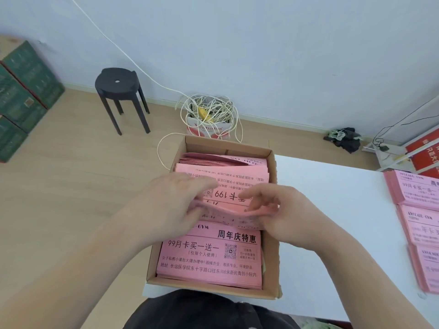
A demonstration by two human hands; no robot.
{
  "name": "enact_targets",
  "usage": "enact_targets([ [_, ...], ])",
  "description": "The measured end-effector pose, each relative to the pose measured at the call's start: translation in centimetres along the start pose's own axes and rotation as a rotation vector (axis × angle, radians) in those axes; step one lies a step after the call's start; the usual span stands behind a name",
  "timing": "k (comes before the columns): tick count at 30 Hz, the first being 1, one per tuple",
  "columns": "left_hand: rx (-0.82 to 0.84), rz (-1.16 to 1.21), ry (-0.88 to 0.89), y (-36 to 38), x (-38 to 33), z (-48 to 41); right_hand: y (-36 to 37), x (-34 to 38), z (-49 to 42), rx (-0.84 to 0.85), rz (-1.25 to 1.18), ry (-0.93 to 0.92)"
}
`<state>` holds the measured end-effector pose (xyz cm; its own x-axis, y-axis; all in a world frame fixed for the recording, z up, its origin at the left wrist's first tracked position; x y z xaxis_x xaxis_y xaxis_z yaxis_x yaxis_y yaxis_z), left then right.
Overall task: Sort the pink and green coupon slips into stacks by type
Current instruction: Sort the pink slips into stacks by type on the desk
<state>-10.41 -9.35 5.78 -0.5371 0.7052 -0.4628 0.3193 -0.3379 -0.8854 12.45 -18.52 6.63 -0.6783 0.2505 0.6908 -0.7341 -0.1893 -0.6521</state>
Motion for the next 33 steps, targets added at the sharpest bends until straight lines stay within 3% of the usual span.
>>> enact_targets([
  [4,0.095,0.005,0.076,0.0,-0.2,1.6,-0.8,0.5,0.0,0.056,0.026,0.009],
  [9,-0.019,0.007,0.038,-0.1,0.6,-0.6,-0.6,1.2,-2.0,0.050,0.376,-0.010],
  [14,0.088,-0.096,-0.016,0.9,1.8,-2.4,-0.2,0.8,-2.3,-0.020,0.381,-0.010],
  [22,-0.065,-0.018,0.076,-0.6,1.3,1.0,-0.6,0.6,-1.2,-0.189,0.185,-0.138],
  [26,0.051,0.091,0.184,0.2,0.8,3.1,-0.8,0.9,-1.0,-0.145,0.182,-0.143],
  [33,0.022,0.022,0.065,-0.7,0.8,1.0,0.2,1.6,-2.0,0.079,0.364,-0.020],
])
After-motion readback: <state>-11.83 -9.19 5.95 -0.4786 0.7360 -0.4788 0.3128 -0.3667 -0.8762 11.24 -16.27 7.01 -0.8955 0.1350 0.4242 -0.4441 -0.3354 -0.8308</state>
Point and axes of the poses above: each hand's wrist, its own z-axis away from the middle knuckle, its own y-axis out of the palm, x = y × z, the point moved 3 cm from there along -z, towards the middle knuckle, and after that the axes turned 1 degree about z, right-handed, at the moved point
